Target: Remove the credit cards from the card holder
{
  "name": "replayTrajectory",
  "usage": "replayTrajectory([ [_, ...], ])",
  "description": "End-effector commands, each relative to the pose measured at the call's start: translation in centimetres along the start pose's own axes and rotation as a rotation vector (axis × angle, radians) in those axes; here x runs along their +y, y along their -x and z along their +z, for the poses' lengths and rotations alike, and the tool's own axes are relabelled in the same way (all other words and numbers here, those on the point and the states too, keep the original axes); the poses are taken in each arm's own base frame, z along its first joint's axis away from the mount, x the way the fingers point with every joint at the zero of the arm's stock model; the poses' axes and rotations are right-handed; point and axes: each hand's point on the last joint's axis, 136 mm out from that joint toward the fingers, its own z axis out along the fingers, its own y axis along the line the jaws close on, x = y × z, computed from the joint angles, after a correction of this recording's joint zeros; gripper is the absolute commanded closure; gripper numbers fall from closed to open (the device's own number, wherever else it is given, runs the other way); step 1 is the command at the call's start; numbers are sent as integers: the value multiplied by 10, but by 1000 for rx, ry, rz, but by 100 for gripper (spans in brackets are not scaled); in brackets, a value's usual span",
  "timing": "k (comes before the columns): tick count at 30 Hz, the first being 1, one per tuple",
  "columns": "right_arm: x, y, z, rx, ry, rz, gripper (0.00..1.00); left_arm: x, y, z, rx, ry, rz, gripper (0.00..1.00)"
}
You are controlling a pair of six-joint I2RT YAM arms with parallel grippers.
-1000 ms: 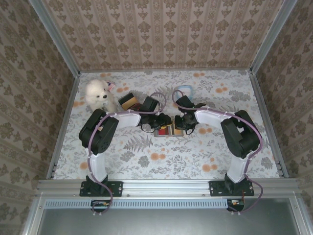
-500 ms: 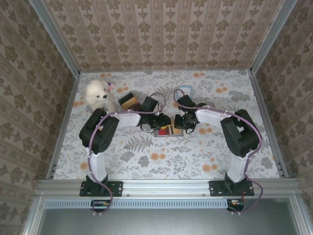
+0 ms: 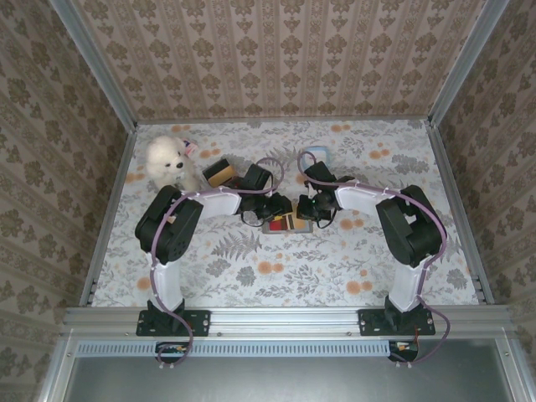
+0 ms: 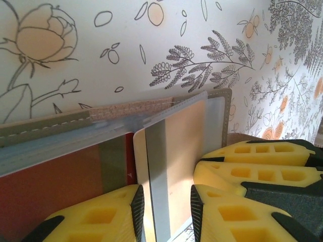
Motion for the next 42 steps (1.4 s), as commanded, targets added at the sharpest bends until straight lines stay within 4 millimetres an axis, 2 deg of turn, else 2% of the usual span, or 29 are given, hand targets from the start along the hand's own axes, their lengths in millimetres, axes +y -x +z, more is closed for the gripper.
replayTrajectory([
  [1,-18,-23,21,87,-33,46,83,61,-17,6,38,212,-59,67],
  [4,-20,-24,22,88,-41,51,83,56,-15,3,34,199,-46,67],
  [9,-28,-23,19,80,-79,56,83,36,-6,-14,-3,159,1,68],
  [12,-30,-22,20,79,-88,59,83,40,-4,-17,-10,191,12,68],
  [17,-31,-23,20,82,-90,62,83,50,-12,-7,19,194,-15,68],
  [24,-21,-27,26,106,-16,67,84,52,-14,6,52,183,-30,70],
  [31,-17,-28,28,118,22,76,84,54,-17,9,65,165,-37,71],
  [37,-20,-28,29,120,6,79,84,43,-12,8,54,76,-48,76],
  [42,-25,-29,29,121,-20,79,85,40,-9,7,50,20,-58,86],
])
